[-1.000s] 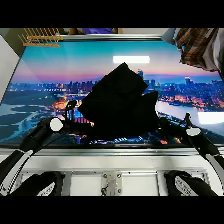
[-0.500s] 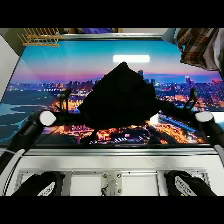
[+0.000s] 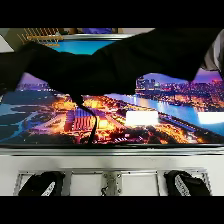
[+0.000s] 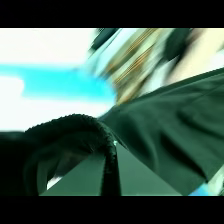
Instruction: Fold the clothes and pants, and hang the long-sleeved shirts on hangers.
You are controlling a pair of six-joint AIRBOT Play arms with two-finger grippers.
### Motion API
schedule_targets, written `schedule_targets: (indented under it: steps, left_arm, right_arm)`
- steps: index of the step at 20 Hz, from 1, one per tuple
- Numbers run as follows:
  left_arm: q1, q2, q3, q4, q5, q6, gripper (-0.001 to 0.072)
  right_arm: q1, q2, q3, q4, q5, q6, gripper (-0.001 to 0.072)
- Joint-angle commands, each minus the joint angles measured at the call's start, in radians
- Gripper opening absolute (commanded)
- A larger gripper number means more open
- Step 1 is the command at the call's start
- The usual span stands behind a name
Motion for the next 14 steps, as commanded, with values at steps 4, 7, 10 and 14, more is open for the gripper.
schedule_targets:
  steps: [4,7,10,14]
  left_arm:
    - [-0.099,0.072,0.077,0.011,0.079,-0.023,0.0016]
    - [-0.098,-0.015,0.076,0.014,-0.003,-0.033,0.0016]
    - [-0.098,-0.166,0.075,0.174,-0.158,-0.147,0.0016]
    - [-0.09,-0.434,0.075,0.375,-0.347,-0.22,0.0016]
  right_arm:
    - [-0.002,0.025,0.234,0.013,-0.08,0.0,0.0013]
    - [-0.002,-0.028,0.234,0.071,-0.089,0.0,0.0013]
    - [0.022,-0.153,0.233,0.096,-0.05,0.001,0.0013]
    - [0.192,-0.443,0.233,-0.113,0.047,0.099,0.0012]
